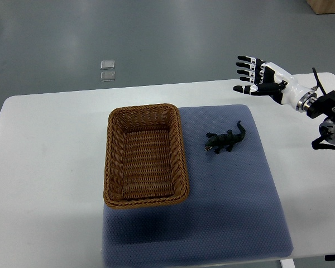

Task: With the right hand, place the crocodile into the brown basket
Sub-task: 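Swing the right hand down over the green toy crocodile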

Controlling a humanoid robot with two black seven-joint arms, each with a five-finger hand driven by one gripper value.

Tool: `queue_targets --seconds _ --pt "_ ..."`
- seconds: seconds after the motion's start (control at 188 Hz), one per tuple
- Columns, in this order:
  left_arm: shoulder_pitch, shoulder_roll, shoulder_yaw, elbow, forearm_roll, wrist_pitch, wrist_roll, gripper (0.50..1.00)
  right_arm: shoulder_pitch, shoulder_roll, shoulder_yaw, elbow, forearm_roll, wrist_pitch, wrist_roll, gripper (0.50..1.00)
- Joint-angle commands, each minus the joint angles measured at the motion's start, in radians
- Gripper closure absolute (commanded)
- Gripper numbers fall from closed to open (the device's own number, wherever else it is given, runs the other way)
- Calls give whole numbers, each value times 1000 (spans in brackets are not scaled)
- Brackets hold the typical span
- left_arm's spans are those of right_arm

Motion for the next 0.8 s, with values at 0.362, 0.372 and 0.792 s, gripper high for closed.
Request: queue_targets --seconds 0.362,0.372,0.792 --pt "0 0 0 0 0 0 -1 500 207 -156 -401 118 -448 24 203 576" --pt "0 0 0 0 0 0 -1 500 212 -156 -413 119 -458 15 208 576" --pt "0 0 0 0 0 0 1 500 437 -168 -990 144 -585 -364 360 576"
